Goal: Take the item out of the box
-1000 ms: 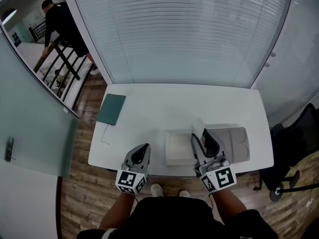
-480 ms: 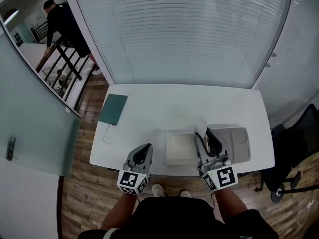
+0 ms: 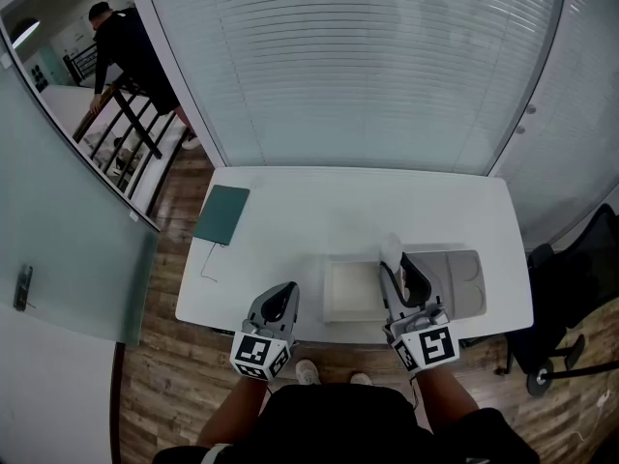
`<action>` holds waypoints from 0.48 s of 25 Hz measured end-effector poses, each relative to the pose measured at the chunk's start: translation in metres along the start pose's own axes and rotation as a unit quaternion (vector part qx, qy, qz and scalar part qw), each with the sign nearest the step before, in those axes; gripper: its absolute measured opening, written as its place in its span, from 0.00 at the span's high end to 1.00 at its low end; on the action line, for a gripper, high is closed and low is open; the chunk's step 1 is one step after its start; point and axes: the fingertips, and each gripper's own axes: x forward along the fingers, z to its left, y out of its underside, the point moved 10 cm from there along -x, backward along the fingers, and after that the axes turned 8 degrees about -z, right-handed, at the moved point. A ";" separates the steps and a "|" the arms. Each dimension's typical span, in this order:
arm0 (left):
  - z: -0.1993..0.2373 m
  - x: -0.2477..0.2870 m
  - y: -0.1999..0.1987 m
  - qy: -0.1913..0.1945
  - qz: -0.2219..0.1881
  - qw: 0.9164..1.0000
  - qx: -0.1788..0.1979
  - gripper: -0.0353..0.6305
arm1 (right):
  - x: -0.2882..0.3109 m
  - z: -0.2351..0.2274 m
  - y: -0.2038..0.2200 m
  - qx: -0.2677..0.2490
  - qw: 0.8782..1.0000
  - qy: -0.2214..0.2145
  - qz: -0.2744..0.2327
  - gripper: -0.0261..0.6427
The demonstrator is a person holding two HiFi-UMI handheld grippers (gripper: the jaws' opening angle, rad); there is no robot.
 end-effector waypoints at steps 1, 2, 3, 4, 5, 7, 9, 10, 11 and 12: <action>-0.001 -0.001 0.001 0.001 0.001 1.000 -0.001 0.93 | -0.001 0.000 0.000 0.000 1.000 0.001 0.000 0.75; -0.002 -0.001 0.001 0.001 0.001 1.000 -0.001 0.93 | -0.002 0.000 0.000 0.000 1.000 0.001 0.001 0.75; -0.003 -0.001 0.001 0.001 0.001 1.000 -0.002 0.93 | -0.002 -0.001 0.000 0.000 1.000 0.001 0.001 0.75; -0.004 -0.002 0.001 0.002 0.001 1.000 -0.002 0.93 | -0.003 -0.001 -0.001 0.000 1.000 0.001 0.000 0.75; -0.004 -0.002 0.001 0.002 0.001 1.000 -0.002 0.93 | -0.003 -0.001 -0.001 0.000 1.000 0.001 0.000 0.75; -0.004 -0.003 0.001 0.002 0.000 1.000 -0.001 0.93 | -0.004 0.000 -0.001 -0.001 1.000 0.000 -0.001 0.75; -0.004 -0.003 0.001 0.002 0.000 1.000 -0.001 0.93 | -0.004 0.000 -0.001 0.000 1.000 -0.001 0.000 0.75; -0.004 -0.004 0.001 0.003 0.000 1.000 -0.001 0.93 | -0.004 0.000 -0.001 0.000 1.000 -0.001 0.000 0.75; -0.004 -0.004 0.001 0.003 0.001 1.000 -0.001 0.93 | -0.004 0.000 -0.001 0.001 1.000 -0.001 -0.001 0.75; -0.004 -0.004 0.001 0.003 0.001 1.000 0.000 0.93 | -0.004 0.000 -0.001 0.001 1.000 -0.001 -0.001 0.75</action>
